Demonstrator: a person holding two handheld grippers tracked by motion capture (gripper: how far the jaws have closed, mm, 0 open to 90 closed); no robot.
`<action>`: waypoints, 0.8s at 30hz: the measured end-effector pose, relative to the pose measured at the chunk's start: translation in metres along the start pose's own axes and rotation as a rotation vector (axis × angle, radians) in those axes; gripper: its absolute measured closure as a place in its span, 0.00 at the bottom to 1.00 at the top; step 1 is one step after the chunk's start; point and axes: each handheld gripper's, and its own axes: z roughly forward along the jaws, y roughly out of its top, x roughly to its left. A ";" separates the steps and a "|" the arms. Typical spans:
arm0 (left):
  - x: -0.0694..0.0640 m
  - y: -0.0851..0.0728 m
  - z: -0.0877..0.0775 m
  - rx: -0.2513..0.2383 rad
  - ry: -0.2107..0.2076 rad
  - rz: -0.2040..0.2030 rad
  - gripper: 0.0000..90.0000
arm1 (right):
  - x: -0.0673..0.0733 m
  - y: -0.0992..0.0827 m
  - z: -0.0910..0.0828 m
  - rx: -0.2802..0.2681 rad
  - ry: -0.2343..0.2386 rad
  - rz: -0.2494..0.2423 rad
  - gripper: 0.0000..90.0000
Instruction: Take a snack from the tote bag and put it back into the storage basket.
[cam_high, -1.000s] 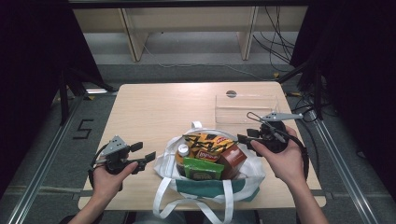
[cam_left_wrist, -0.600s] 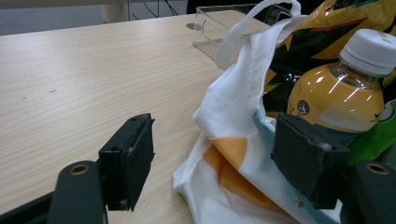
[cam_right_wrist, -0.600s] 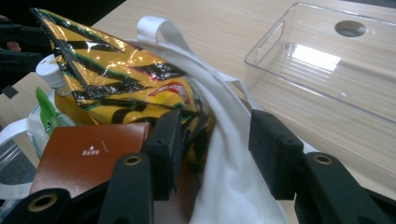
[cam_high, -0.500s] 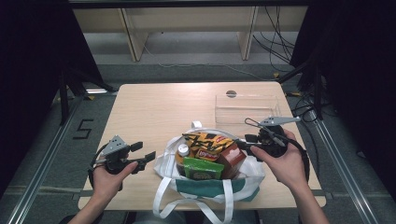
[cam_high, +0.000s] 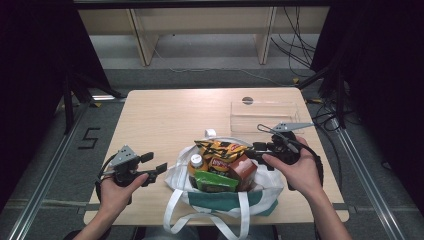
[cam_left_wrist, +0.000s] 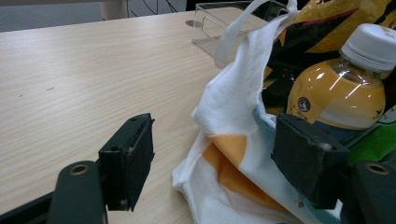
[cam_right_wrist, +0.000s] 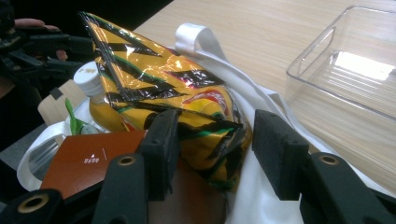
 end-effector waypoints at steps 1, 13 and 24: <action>-0.001 0.000 0.000 0.000 -0.001 -0.014 0.32 | 0.001 0.000 0.002 -0.004 0.019 0.038 0.57; -0.001 0.000 -0.001 0.005 0.009 0.003 0.32 | -0.007 0.003 0.008 0.005 0.103 0.045 0.72; 0.000 0.000 0.000 0.002 0.001 0.005 0.32 | -0.003 -0.001 0.018 0.018 0.077 -0.010 0.90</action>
